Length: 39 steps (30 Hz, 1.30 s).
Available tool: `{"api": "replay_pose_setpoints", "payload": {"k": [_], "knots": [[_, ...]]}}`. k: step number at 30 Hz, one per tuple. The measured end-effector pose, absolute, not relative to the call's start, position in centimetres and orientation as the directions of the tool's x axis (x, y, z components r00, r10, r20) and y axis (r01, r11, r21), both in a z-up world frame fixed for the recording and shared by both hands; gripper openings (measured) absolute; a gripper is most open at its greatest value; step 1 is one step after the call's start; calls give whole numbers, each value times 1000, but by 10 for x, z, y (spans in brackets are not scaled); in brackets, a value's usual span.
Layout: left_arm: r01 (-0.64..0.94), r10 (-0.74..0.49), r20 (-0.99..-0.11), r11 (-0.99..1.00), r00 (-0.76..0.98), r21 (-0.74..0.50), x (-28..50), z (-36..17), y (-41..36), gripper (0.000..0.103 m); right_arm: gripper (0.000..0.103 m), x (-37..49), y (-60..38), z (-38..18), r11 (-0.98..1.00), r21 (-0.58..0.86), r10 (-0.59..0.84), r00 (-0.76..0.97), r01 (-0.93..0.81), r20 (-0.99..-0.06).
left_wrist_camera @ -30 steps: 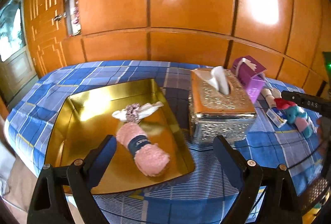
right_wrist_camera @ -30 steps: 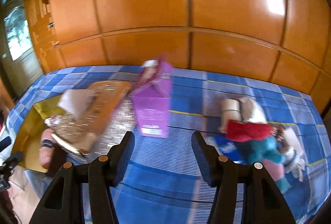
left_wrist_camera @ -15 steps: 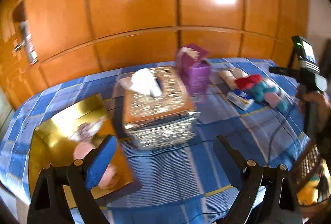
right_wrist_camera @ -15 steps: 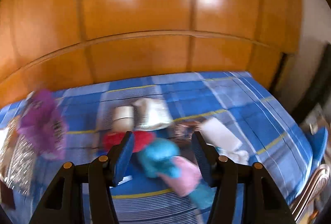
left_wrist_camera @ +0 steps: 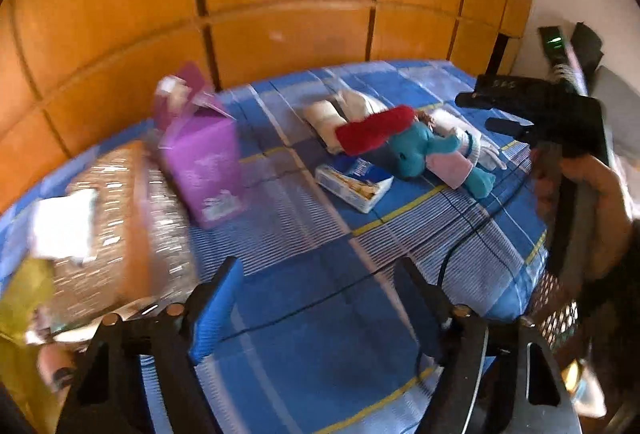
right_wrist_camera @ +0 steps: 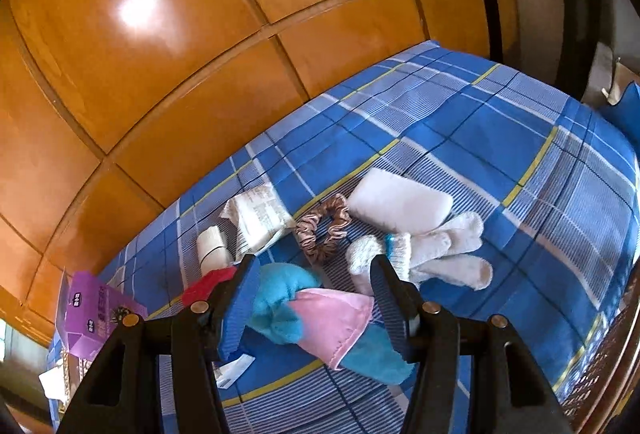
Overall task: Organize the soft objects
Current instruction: 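Reach the left tool to the Tempo tissue pack and grasp it, then carry the Tempo pack to the gold tray while the right tool grasps the red sock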
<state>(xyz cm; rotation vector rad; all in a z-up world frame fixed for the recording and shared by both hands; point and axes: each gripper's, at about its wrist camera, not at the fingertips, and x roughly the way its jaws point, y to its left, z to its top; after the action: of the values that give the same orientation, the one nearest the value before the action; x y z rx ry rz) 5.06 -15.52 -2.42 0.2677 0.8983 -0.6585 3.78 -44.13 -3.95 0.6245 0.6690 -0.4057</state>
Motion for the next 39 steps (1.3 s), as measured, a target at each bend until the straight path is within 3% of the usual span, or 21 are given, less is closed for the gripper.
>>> {"api": "replay_pose_setpoints", "payload": {"k": [5,7,19,20,21,22,25,32,39], "knots": [[584,-409,-831,801,377,-130,84,-42,-197,77,58,37,-439,-38,749,421,-125,732,512,-670],[570,-408,-840,808,358,-149,96,-48,-211,83,58,36,-439,-37,747,435,-115,742,503,-660],[422,-318,-898,890,305,-172,161,-92,-278,94,59,38,-442,-40,730,498,-47,761,468,-647],[414,-305,-902,896,306,-163,165,-97,-281,94,59,38,-442,-40,731,498,-46,761,467,-647],[414,-303,-904,896,302,-162,167,-103,-282,87,59,38,-442,-40,731,500,-43,762,465,-646],[421,-313,-904,891,290,-173,168,-107,-281,73,59,38,-442,-41,730,503,-39,762,464,-646],[462,-376,-881,860,287,-216,161,-108,-268,68,59,39,-442,-42,726,510,-29,762,461,-647],[540,-423,-863,811,276,-225,122,-104,-214,65,59,45,-437,-46,746,488,-9,739,454,-674],[586,-422,-848,792,321,-172,74,-100,-164,65,59,66,-399,-53,858,408,102,676,311,-730]]}}
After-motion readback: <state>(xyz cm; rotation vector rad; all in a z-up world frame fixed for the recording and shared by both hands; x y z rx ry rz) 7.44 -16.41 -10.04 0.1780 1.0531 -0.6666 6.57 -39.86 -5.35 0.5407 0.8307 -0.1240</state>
